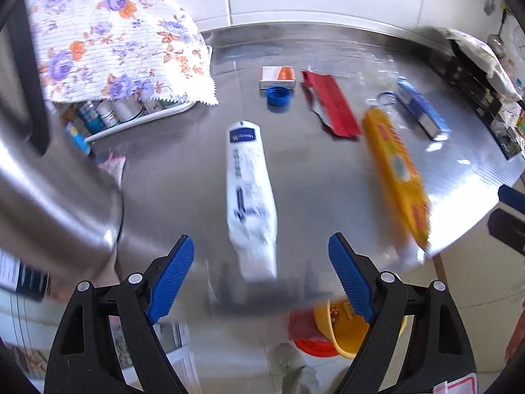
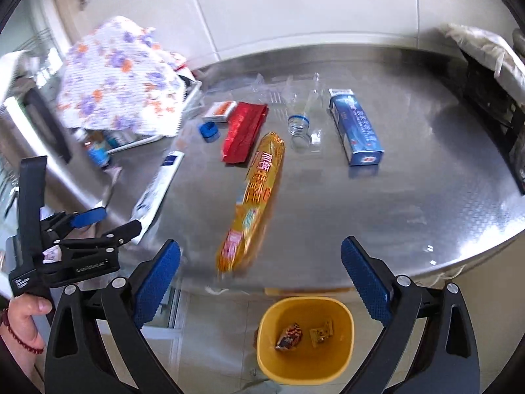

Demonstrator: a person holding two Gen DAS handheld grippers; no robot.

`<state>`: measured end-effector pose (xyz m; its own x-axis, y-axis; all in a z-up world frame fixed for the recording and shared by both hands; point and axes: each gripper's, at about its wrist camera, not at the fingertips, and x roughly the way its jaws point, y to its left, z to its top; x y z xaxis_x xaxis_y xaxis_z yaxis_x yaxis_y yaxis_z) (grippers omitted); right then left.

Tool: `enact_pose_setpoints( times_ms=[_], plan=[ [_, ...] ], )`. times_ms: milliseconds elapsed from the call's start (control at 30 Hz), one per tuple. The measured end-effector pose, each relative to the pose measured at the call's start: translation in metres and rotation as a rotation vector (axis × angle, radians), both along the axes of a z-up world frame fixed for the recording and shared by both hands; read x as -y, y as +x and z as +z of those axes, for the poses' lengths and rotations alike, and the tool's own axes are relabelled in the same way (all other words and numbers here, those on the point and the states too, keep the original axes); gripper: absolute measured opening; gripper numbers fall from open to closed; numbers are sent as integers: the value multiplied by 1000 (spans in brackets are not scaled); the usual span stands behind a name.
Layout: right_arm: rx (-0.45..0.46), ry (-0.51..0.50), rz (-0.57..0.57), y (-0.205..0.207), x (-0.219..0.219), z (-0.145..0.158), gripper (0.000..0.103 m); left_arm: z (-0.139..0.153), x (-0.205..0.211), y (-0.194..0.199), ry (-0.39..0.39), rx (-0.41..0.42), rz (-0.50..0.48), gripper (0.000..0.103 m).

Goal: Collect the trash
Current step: 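Grasp the white toothpaste tube with the left tool while the right tool grasps the yellow sausage, then carry the tube and sausage down over the yellow bin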

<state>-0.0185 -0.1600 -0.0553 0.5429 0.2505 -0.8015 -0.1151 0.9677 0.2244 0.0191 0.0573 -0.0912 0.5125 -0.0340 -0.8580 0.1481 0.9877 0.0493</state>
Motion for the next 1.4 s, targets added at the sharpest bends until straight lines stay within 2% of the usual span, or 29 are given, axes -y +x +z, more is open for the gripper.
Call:
enact_pose_setpoints(
  times_ms=[200, 400, 567, 633, 700, 767, 800, 867, 900, 1167, 1400],
  plan=[
    [-52, -61, -48, 38, -21, -29, 89, -19, -4, 39, -6, -41, -33, 79],
    [-84, -109, -83, 61, -29, -46, 76, -32, -3, 61, -10, -68, -45, 73],
    [-107, -123, -85, 74, -34, -56, 74, -32, -4, 65, -28, -43, -19, 71],
    [-87, -150, -77, 75, -38, -57, 71, -33, -2, 67, -33, -30, -13, 68],
    [-71, -195, -74, 76, -43, -57, 55, -33, 1, 69, -33, -16, -21, 53],
    [-59, -202, -71, 76, -43, -56, 28, -32, 5, 71, -30, -10, -37, 39],
    [-60, -198, -71, 77, -43, -56, 26, -33, 5, 74, -31, -13, -37, 38],
    [-63, -181, -59, 78, -42, -55, 7, -32, 5, 76, -40, -16, -34, 38],
    [-65, -177, -57, 79, -43, -55, 5, -32, 5, 76, -41, -17, -34, 37],
    [-49, -143, -42, 76, -41, -46, 3, -24, 2, 75, -88, -21, -24, 37],
    [-25, -127, -30, 64, -28, -34, 3, -7, 9, 60, -86, 9, -13, 37]
  ],
)
